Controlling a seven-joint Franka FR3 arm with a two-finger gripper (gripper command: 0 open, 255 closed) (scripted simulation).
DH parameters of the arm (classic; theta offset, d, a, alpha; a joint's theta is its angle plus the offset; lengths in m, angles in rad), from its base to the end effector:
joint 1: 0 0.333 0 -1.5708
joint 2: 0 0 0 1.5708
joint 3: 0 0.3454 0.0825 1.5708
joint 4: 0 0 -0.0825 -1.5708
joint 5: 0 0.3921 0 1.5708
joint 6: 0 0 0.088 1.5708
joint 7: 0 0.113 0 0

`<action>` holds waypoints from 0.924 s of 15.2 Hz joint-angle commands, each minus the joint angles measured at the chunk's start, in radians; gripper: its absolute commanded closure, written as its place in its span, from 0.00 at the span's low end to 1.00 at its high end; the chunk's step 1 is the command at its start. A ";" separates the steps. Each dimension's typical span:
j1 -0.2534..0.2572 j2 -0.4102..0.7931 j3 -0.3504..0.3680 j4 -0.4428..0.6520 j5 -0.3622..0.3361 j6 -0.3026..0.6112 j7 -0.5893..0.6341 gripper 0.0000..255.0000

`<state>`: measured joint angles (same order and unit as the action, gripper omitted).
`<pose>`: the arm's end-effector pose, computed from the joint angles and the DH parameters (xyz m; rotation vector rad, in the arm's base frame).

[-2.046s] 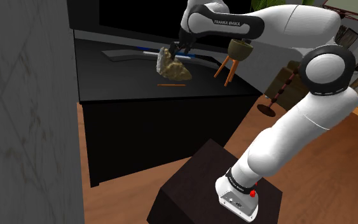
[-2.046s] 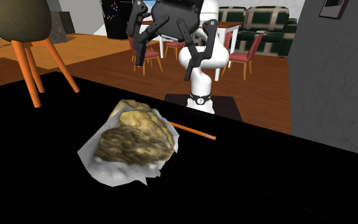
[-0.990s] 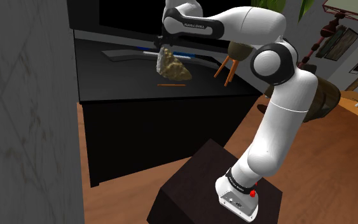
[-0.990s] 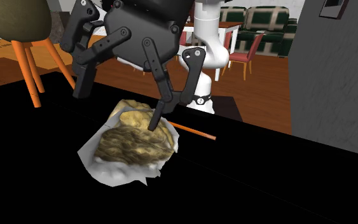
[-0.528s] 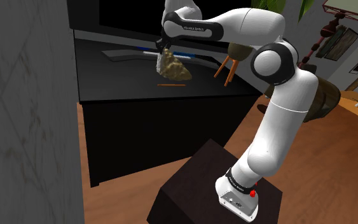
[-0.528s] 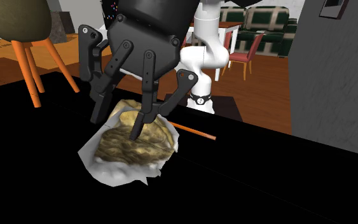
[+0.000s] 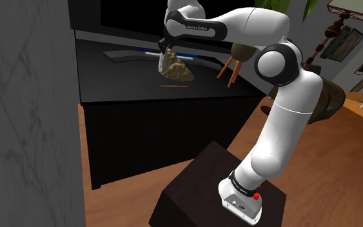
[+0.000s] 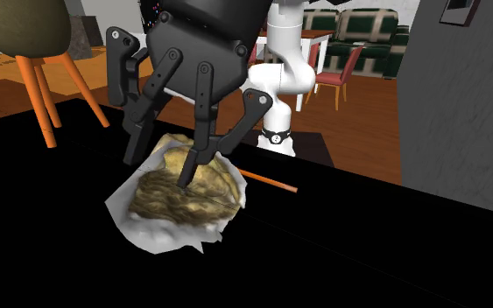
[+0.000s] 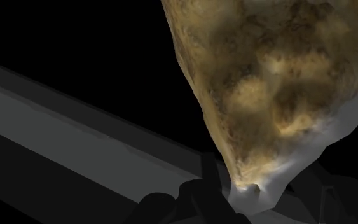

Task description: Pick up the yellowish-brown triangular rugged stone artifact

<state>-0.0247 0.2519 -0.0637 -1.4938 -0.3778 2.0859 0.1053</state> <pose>0.6837 -0.0755 0.5872 2.7321 -0.0790 0.4733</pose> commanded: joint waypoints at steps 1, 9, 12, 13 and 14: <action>0.000 0.001 0.001 0.026 0.004 -0.023 -0.009 1.00; 0.002 0.019 0.004 0.156 0.022 -0.130 -0.048 1.00; 0.002 0.032 0.005 0.214 0.028 -0.173 -0.064 1.00; 0.002 0.037 0.005 0.235 0.030 -0.188 -0.069 1.00; 0.002 0.037 0.005 0.237 0.030 -0.190 -0.070 1.00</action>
<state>-0.0228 0.2867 -0.0585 -1.2711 -0.3481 1.9043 0.0383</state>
